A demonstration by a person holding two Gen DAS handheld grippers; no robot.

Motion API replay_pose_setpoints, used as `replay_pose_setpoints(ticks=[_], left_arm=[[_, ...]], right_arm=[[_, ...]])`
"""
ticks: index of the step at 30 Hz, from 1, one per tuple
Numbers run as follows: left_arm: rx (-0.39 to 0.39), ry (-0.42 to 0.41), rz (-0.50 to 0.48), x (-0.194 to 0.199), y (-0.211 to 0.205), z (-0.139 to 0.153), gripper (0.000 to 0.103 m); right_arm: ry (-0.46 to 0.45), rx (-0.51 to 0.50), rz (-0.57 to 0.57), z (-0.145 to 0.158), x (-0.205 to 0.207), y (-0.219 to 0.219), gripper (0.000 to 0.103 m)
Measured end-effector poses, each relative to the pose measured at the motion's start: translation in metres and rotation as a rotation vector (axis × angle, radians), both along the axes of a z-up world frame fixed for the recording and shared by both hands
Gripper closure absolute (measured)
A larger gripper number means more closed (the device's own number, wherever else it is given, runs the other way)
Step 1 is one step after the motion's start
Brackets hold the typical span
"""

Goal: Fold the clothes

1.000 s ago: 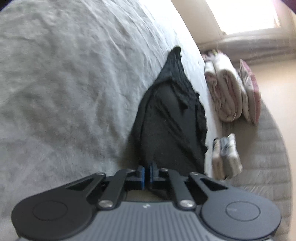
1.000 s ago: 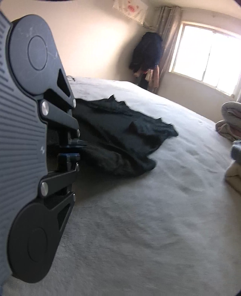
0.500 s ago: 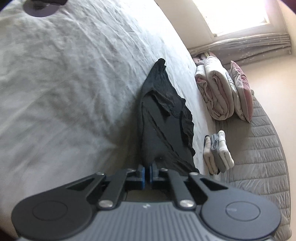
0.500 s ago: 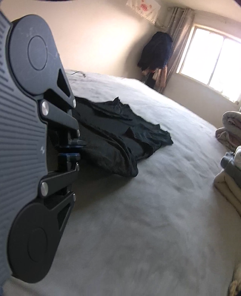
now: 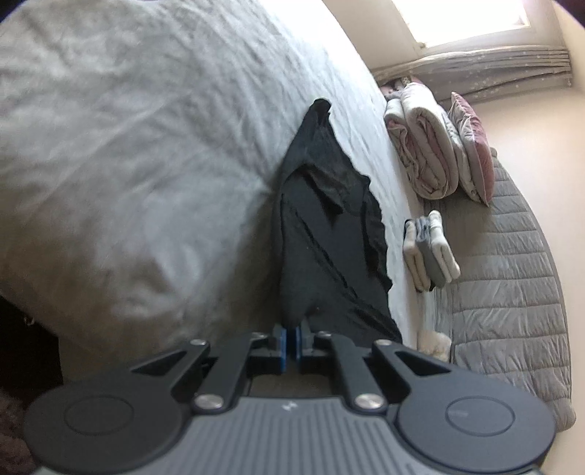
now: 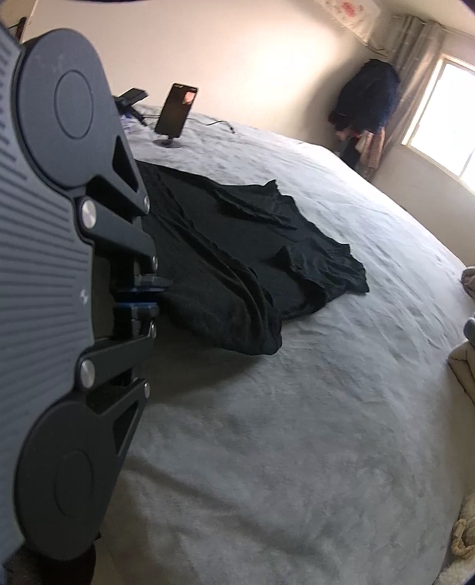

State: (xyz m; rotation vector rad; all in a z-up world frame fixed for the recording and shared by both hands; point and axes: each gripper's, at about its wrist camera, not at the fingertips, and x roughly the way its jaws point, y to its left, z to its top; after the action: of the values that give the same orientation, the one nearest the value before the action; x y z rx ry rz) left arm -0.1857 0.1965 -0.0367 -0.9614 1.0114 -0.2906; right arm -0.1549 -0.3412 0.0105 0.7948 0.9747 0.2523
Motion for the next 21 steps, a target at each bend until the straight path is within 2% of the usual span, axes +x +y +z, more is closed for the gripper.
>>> replay_pose_setpoints(ticks=[4, 9, 17, 21], left_arm=[[-0.027, 0.015, -0.002, 0.001, 0.002, -0.005, 0.099], [-0.074, -0.038, -0.013, 0.017, 0.001, 0.011, 0.099], [-0.115, -0.082, 0.026, 0.072, -0.002, 0.032, 0.099], [-0.106, -0.092, 0.054, 0.107, -0.007, 0.038, 0.098]], right_arm=[[0.017, -0.016, 0.013, -0.002, 0.006, 0.005, 0.095], [-0.002, -0.007, 0.012, 0.009, 0.023, 0.005, 0.095], [-0.048, 0.008, -0.029, 0.025, 0.070, 0.002, 0.095], [-0.065, 0.012, -0.050, 0.024, 0.100, 0.003, 0.095]])
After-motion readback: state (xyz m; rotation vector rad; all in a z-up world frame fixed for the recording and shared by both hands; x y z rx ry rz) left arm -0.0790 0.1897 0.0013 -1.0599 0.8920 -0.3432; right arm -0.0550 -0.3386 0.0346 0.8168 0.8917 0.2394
